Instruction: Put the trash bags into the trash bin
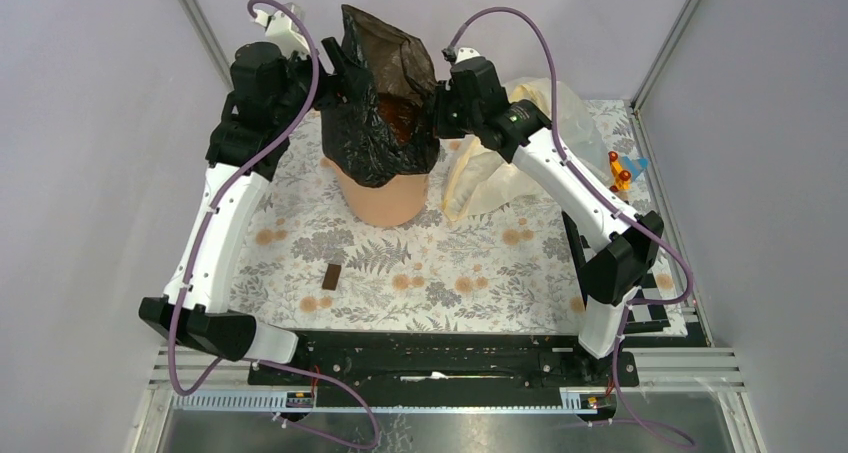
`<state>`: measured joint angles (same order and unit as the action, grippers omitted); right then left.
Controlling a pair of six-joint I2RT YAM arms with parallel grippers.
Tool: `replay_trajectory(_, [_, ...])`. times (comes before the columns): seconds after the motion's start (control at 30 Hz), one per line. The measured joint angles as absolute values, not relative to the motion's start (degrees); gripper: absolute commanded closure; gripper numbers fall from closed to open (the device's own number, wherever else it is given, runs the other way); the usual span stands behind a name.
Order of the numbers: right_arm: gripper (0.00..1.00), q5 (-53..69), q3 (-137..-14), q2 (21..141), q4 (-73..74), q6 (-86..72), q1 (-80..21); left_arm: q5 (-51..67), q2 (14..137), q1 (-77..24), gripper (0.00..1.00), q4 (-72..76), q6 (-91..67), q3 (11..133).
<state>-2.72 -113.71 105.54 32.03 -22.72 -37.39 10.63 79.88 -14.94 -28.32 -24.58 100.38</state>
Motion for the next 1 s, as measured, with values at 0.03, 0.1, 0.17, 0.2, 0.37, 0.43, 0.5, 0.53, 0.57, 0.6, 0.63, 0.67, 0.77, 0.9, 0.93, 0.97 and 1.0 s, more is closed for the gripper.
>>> replay_trajectory(0.03, [1.0, -3.0, -113.8, 105.5, 32.5, -22.6, -37.5, 10.9, 80.3, -14.9, 0.23, -28.1, -24.7, 100.4])
replay_trajectory(0.1, [1.0, -3.3, -114.0, 105.5, 32.9, -22.5, -37.8, 10.9, 81.5, -14.9, 0.27, -28.3, -24.7, 101.2])
replay_trajectory(0.17, [1.0, -3.6, -114.1, 105.5, 33.2, -22.3, -38.0, 10.6, 83.1, -14.9, 0.36, -28.6, -24.7, 102.8])
replay_trajectory(0.2, [1.0, -3.6, -114.2, 105.5, 33.3, -22.3, -38.0, 10.4, 83.9, -15.0, 0.43, -28.8, -24.6, 103.8])
replay_trajectory(0.37, [1.0, -4.3, -114.3, 105.5, 34.0, -22.1, -38.3, 9.5, 86.1, -14.9, 0.99, -28.7, -24.3, 105.7])
replay_trajectory(0.43, [0.99, -5.7, -114.3, 105.5, 34.3, -21.9, -38.3, 8.3, 86.1, -14.9, 1.0, -28.7, -23.9, 105.7])
replay_trajectory(0.5, [0.99, -8.0, -114.3, 105.4, 34.9, -21.4, -38.3, 6.9, 85.6, -14.9, 1.0, -28.5, -23.4, 105.4])
replay_trajectory(0.53, [0.98, -9.0, -114.3, 105.4, 35.1, -21.2, -38.3, 6.3, 85.0, -14.9, 1.0, -28.0, -23.3, 104.6])
replay_trajectory(0.57, [0.97, -10.2, -114.3, 105.2, 35.4, -20.9, -38.3, 5.9, 84.0, -14.7, 1.0, -27.2, -23.3, 103.2])
replay_trajectory(0.6, [0.96, -11.6, -114.3, 105.1, 35.7, -20.7, -38.3, 5.6, 82.8, -14.5, 1.0, -26.5, -23.4, 101.4])
replay_trajectory(0.63, [0.95, -12.8, -114.3, 104.8, 35.8, -20.4, -38.3, 5.4, 81.5, -14.3, 1.0, -26.2, -23.4, 99.7])
replay_trajectory(0.67, [0.93, -13.5, -114.3, 104.6, 35.9, -20.3, -38.3, 5.1, 80.1, -13.9, 1.0, -25.5, -23.5, 97.9])
replay_trajectory(0.77, [0.82, -15.4, -114.3, 103.7, 36.3, -19.7, -38.3, 4.6, 76.4, -12.8, 1.0, -24.7, -23.7, 93.8])
replay_trajectory(0.9, [0.69, -16.7, -114.0, 102.6, 36.6, -19.3, -38.3, 4.5, 72.7, -11.5, 1.0, -22.3, -23.8, 88.9])
replay_trajectory(0.93, [0.64, -16.9, -113.7, 102.3, 36.6, -19.3, -38.3, 4.5, 72.1, -11.2, 1.0, -22.1, -23.8, 88.0])
replay_trajectory(0.97, [0.6, -17.0, -113.3, 102.0, 36.6, -19.2, -38.3, 4.5, 71.4, -10.7, 1.0, -21.8, -23.8, 86.5])
replay_trajectory(1.0, [0.55, -17.0, -113.0, 101.9, 36.6, -19.3, -38.4, 4.6, 70.9, -10.3, 1.0, -21.7, -23.9, 85.2])
